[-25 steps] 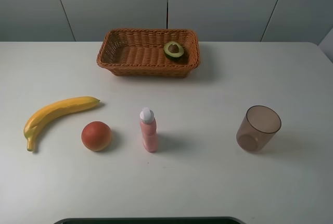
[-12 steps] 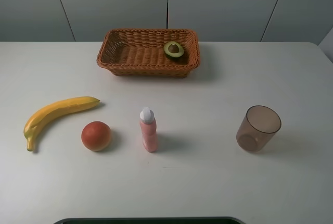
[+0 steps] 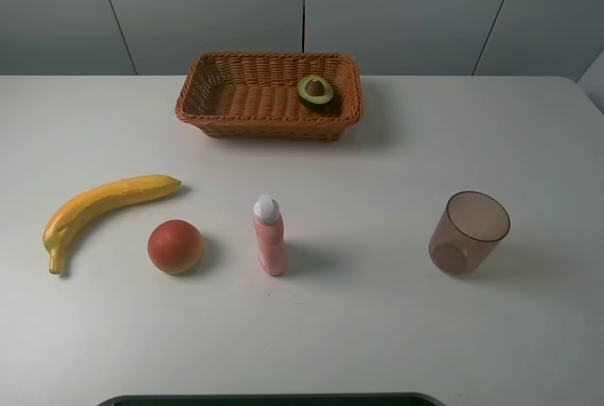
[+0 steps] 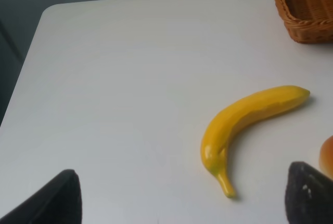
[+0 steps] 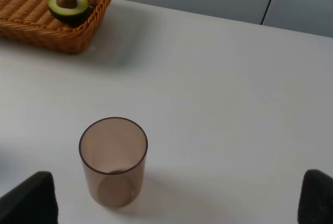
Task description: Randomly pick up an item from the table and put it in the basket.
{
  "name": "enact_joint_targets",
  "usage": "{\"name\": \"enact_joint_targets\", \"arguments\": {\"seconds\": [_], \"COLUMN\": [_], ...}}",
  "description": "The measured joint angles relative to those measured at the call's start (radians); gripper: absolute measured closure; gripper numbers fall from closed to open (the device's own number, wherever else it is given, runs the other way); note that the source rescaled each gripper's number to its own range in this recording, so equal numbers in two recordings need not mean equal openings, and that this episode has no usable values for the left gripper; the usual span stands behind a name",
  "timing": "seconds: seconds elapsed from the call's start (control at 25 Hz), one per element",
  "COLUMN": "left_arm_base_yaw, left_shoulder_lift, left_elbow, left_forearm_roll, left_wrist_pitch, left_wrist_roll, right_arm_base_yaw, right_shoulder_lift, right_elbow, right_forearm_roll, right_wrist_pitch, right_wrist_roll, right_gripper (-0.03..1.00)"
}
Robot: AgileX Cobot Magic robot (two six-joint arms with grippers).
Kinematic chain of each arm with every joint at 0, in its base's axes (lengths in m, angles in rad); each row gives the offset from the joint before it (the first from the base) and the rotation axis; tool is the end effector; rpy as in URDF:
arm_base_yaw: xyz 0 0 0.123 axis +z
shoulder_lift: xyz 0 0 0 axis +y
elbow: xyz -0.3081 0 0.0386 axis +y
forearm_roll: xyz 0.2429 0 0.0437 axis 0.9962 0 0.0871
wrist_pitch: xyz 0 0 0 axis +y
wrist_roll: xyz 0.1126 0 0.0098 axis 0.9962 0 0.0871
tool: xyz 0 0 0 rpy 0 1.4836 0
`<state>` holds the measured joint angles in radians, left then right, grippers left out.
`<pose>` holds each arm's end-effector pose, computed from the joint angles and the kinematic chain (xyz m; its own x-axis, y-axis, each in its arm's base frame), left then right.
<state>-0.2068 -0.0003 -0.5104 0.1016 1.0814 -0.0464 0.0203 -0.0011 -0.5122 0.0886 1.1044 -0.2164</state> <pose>-0.0153 0.0136 0.2662 -0.4529 0.0965 -0.8863 0.1275 0.9909 0.0428 -0.0194 0.0085 0.2643 -0.4582 -0.1844 -0.8695 -0.1726 0.9781 -0.1164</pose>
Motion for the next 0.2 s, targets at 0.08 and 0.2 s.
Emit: {"name": "enact_joint_targets", "arguments": {"seconds": [0.08,0.2], "left_arm_base_yaw": [0.000,0.000], "left_shoulder_lift": [0.000,0.000], "left_elbow": [0.000,0.000], "left_forearm_roll": [0.000,0.000], "left_wrist_pitch": [0.000,0.000], "left_wrist_roll": [0.000,0.000], "right_arm_base_yaw": [0.000,0.000], "right_shoulder_lift": [0.000,0.000], "right_elbow": [0.000,0.000], "right_forearm_roll": [0.000,0.000], "right_wrist_pitch": [0.000,0.000], "right_wrist_roll": [0.000,0.000], "right_gripper": [-0.03,-0.03]}}
